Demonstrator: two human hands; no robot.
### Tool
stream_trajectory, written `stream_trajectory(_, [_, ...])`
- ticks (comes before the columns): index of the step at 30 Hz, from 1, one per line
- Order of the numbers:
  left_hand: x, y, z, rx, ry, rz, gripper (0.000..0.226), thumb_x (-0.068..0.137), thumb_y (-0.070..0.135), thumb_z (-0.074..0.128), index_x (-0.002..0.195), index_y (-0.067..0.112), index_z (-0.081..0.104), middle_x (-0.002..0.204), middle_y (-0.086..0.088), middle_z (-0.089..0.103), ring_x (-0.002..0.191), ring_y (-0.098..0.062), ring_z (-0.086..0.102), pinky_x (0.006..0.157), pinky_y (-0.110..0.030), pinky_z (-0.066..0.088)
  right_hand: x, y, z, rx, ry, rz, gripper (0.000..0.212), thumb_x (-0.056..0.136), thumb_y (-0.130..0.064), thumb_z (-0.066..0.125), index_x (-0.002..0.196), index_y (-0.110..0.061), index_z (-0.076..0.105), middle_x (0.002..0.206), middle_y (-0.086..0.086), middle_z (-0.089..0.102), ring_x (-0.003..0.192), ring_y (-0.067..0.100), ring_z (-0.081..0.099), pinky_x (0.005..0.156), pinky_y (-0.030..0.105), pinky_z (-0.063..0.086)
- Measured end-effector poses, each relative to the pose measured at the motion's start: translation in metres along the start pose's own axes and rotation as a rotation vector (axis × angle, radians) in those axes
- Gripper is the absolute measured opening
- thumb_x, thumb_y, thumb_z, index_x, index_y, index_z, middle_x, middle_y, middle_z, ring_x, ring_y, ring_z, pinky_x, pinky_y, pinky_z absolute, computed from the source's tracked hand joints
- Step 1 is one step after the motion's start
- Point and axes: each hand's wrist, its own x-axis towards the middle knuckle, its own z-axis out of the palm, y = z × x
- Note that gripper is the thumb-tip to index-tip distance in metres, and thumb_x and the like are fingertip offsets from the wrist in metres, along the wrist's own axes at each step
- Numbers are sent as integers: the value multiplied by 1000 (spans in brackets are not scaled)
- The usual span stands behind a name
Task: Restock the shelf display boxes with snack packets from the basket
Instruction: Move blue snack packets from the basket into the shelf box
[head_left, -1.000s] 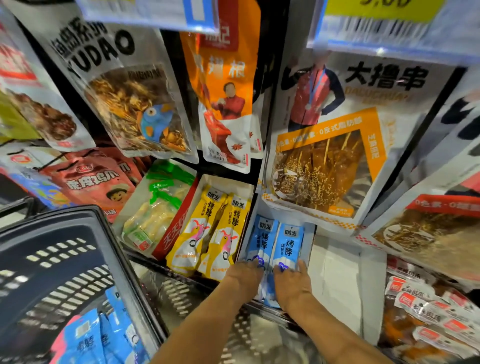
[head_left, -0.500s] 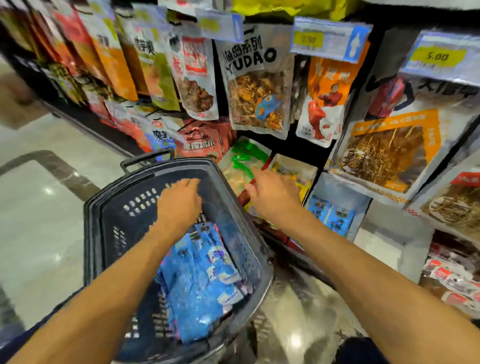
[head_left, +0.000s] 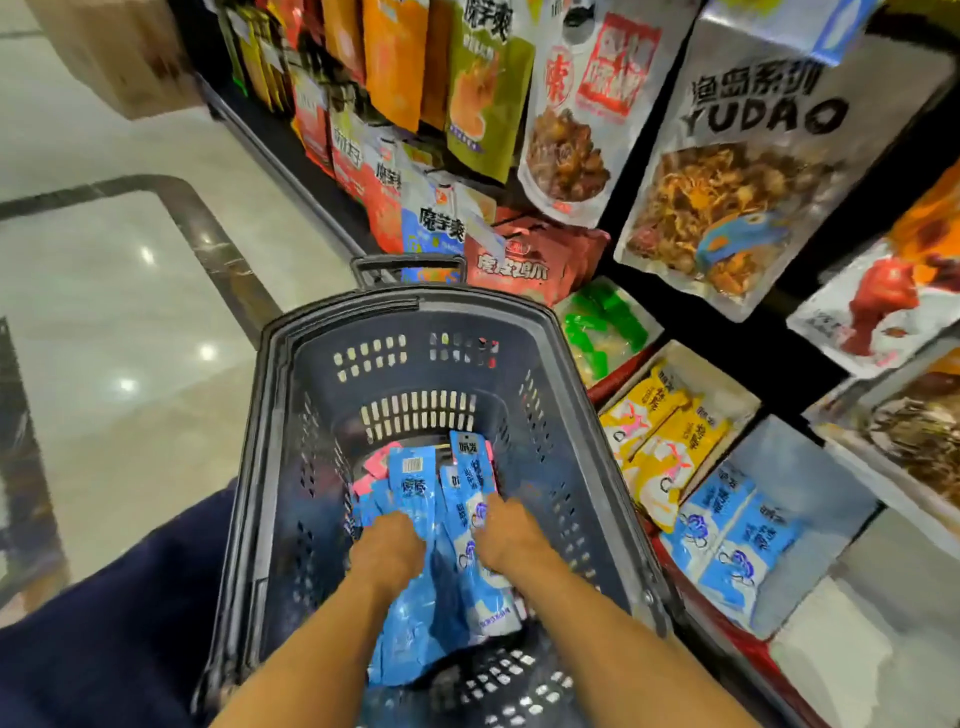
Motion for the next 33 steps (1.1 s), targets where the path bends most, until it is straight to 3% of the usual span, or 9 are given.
stream_trajectory(3, [21,10,19,-104,-26,-109,53,89,33,56,133,5,46,133,-11,55,118,-30,57,92,-38,48,29,11,23,4,-55,51,52,97,-27,49,143,-10,35,139,19,44,125,36,48,101,40,44])
stream_trajectory(5, [32,16,29,-110,-13,-131,84,92,41,56,152,2,12,149,-13,36,133,-29,44,101,-39,43,45,16,35,21,-78,73,55,96,-23,49,147,-12,31,140,17,42,126,35,47,101,37,42])
stream_trajectory(8, [45,19,41,-67,-3,-133,102,92,50,54,153,2,-13,161,-16,9,146,-29,23,108,-39,37,71,22,51,45,-68,102,60,97,-23,48,150,-10,24,143,16,39,127,34,45,102,38,42])
stream_trajectory(12, [58,18,55,5,20,-111,105,89,52,59,153,-1,-5,159,-16,6,145,-34,17,114,-39,31,100,23,72,152,-52,137,62,100,-28,46,153,-12,17,152,16,31,132,35,41,105,39,40])
stream_trajectory(18, [65,6,52,-85,45,-48,82,88,30,66,149,6,17,146,-12,26,134,-35,31,108,-38,35,107,22,89,182,52,173,47,95,-30,55,137,-26,34,127,18,47,111,37,54,90,40,45])
stream_trajectory(21, [65,5,42,-216,9,-70,67,87,18,59,146,9,28,146,-14,33,132,-37,39,105,-39,39,101,15,87,117,84,219,66,87,-35,64,141,-23,27,129,15,46,115,35,53,90,40,46])
stream_trajectory(27, [63,-8,29,-618,122,-227,34,96,18,43,128,20,53,96,-11,66,72,-23,60,58,-25,42,98,15,86,304,61,342,73,79,-27,76,135,-10,32,129,16,54,117,36,56,91,40,49])
stream_trajectory(30, [61,-20,36,-649,145,-357,40,98,31,47,138,25,46,122,-13,62,104,-32,61,81,-30,45,101,20,84,488,1,435,72,79,-18,76,136,-7,33,129,20,55,115,37,58,92,43,52])
stream_trajectory(33, [58,-28,48,-688,174,-449,62,87,27,67,141,31,35,121,-10,62,106,-32,60,86,-36,47,102,27,85,572,-29,451,65,75,-15,79,128,-4,42,124,15,58,112,33,59,89,37,52])
